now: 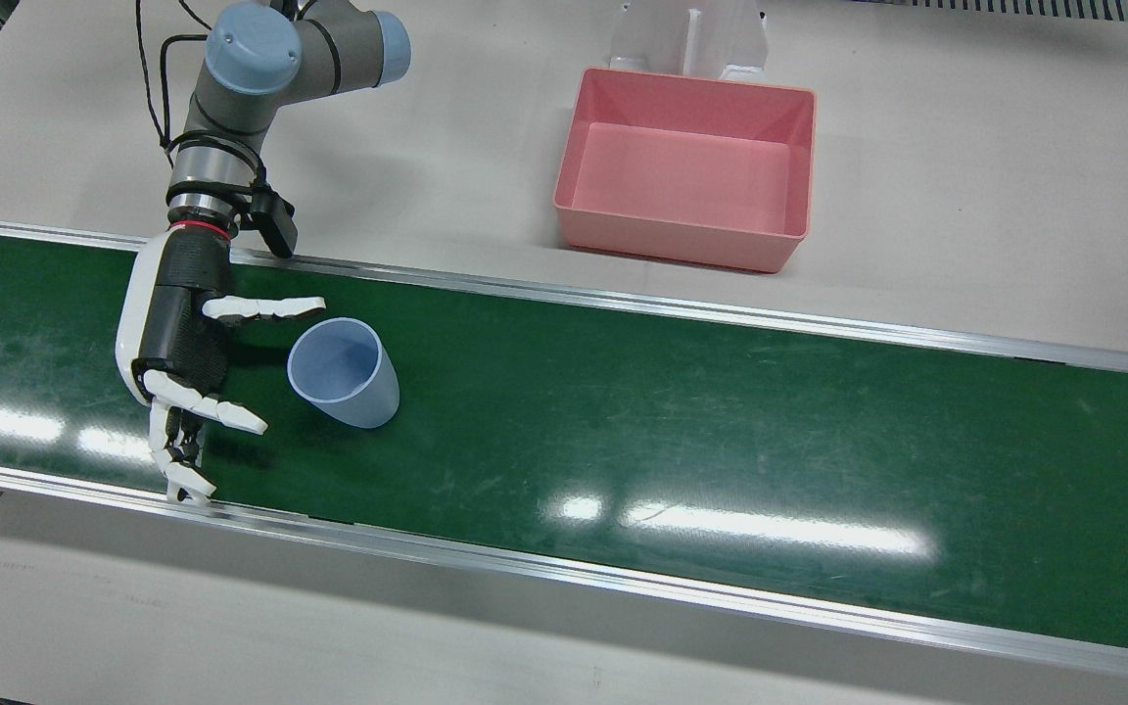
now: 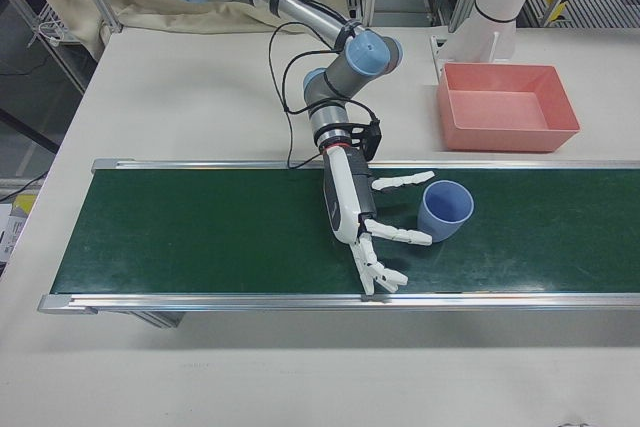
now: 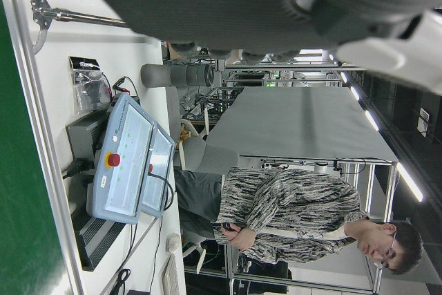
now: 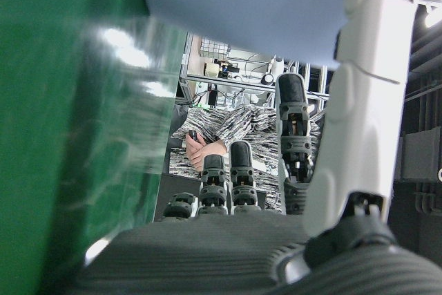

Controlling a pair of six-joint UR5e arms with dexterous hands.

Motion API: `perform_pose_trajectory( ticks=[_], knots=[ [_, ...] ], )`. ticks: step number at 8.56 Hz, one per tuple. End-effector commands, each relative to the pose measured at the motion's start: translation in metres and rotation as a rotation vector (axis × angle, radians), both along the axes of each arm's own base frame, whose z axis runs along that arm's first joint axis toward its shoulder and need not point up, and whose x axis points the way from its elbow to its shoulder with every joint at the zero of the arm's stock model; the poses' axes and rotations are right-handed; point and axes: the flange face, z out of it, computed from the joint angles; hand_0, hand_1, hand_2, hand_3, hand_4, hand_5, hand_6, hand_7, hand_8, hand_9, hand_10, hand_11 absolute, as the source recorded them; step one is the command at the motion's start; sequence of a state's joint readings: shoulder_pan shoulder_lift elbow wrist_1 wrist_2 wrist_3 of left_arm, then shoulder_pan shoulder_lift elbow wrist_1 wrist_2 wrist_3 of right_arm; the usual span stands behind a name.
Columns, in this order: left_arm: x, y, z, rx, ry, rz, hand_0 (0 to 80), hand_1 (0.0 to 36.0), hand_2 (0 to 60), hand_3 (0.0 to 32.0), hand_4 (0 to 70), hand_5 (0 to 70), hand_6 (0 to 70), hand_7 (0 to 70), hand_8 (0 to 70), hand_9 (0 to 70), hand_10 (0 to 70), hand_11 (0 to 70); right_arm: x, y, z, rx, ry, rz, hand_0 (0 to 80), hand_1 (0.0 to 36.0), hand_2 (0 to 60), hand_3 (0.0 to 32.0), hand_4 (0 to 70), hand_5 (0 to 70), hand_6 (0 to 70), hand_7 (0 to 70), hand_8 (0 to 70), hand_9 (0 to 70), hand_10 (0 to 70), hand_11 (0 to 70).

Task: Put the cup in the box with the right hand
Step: 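Close the right hand fingers around the light blue cup on the belt, then lift the cup off the belt and swing it toward the pink tray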

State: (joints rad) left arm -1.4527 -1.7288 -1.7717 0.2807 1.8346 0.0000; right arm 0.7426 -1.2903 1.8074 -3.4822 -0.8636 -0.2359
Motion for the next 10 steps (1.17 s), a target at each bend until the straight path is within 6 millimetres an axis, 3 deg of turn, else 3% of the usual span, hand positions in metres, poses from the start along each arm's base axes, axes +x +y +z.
perform_pose_trajectory(
  ticks=[1, 2, 3, 4, 5, 7, 8, 9, 10],
  knots=[
    [0.000, 0.000, 0.000, 0.000, 0.000, 0.000, 0.0, 0.0, 0.0, 0.0, 0.0, 0.0, 0.0, 0.0, 0.0, 0.0, 0.0, 0.0, -0.002, 0.000, -0.002, 0.001, -0.001, -0.002, 59.3, 17.3, 5.4, 0.0, 33.3, 6.9, 8.9, 35.2, 12.2, 20.6, 3.7, 7.1],
    [-0.001, 0.000, 0.001, -0.001, 0.000, -0.002, 0.0, 0.0, 0.0, 0.0, 0.0, 0.0, 0.0, 0.0, 0.0, 0.0, 0.0, 0.0, 0.000, 0.000, -0.003, -0.003, 0.003, 0.003, 61.9, 21.2, 10.3, 0.0, 45.8, 8.5, 15.4, 65.5, 20.3, 35.8, 7.9, 13.3],
    [0.000, 0.000, 0.001, -0.001, 0.000, 0.000, 0.0, 0.0, 0.0, 0.0, 0.0, 0.0, 0.0, 0.0, 0.0, 0.0, 0.0, 0.0, 0.002, 0.002, -0.003, -0.023, 0.023, 0.004, 53.4, 34.4, 60.0, 0.0, 70.0, 13.0, 36.6, 70.0, 45.3, 68.3, 37.2, 53.8],
    [0.000, 0.000, 0.001, -0.001, 0.000, 0.000, 0.0, 0.0, 0.0, 0.0, 0.0, 0.0, 0.0, 0.0, 0.0, 0.0, 0.0, 0.0, 0.007, 0.003, -0.007, -0.037, 0.032, 0.031, 52.3, 36.0, 60.0, 0.0, 70.0, 17.7, 46.0, 70.0, 70.0, 70.0, 69.1, 70.0],
    [0.000, 0.000, 0.001, -0.001, 0.000, 0.000, 0.0, 0.0, 0.0, 0.0, 0.0, 0.0, 0.0, 0.0, 0.0, 0.0, 0.0, 0.0, 0.013, 0.007, -0.012, -0.049, 0.041, 0.050, 51.2, 36.0, 60.0, 0.0, 70.0, 20.2, 49.7, 70.0, 70.0, 70.0, 70.0, 70.0],
    [0.000, 0.000, 0.001, -0.001, 0.000, 0.000, 0.0, 0.0, 0.0, 0.0, 0.0, 0.0, 0.0, 0.0, 0.0, 0.0, 0.0, 0.0, 0.025, 0.015, -0.029, -0.028, 0.017, 0.056, 50.3, 36.0, 60.0, 0.0, 70.0, 20.8, 50.1, 70.0, 70.0, 70.0, 70.0, 70.0],
    [0.000, 0.000, 0.001, -0.001, 0.000, 0.000, 0.0, 0.0, 0.0, 0.0, 0.0, 0.0, 0.0, 0.0, 0.0, 0.0, 0.0, 0.0, 0.034, 0.023, -0.048, 0.007, 0.002, 0.057, 52.8, 34.9, 60.0, 0.0, 70.0, 20.5, 49.5, 70.0, 70.0, 70.0, 70.0, 70.0],
    [0.000, 0.000, 0.000, 0.000, 0.000, 0.000, 0.0, 0.0, 0.0, 0.0, 0.0, 0.0, 0.0, 0.0, 0.0, 0.0, 0.0, 0.0, 0.044, 0.040, -0.091, 0.086, 0.018, 0.066, 51.5, 34.8, 60.0, 0.0, 70.0, 19.9, 49.1, 70.0, 70.0, 70.0, 70.0, 70.0],
    [0.000, 0.000, 0.000, 0.000, 0.000, 0.000, 0.0, 0.0, 0.0, 0.0, 0.0, 0.0, 0.0, 0.0, 0.0, 0.0, 0.0, 0.0, 0.039, 0.065, -0.127, 0.156, 0.031, 0.044, 54.3, 33.0, 60.0, 0.0, 70.0, 19.3, 48.8, 70.0, 70.0, 70.0, 70.0, 70.0]
  ],
)
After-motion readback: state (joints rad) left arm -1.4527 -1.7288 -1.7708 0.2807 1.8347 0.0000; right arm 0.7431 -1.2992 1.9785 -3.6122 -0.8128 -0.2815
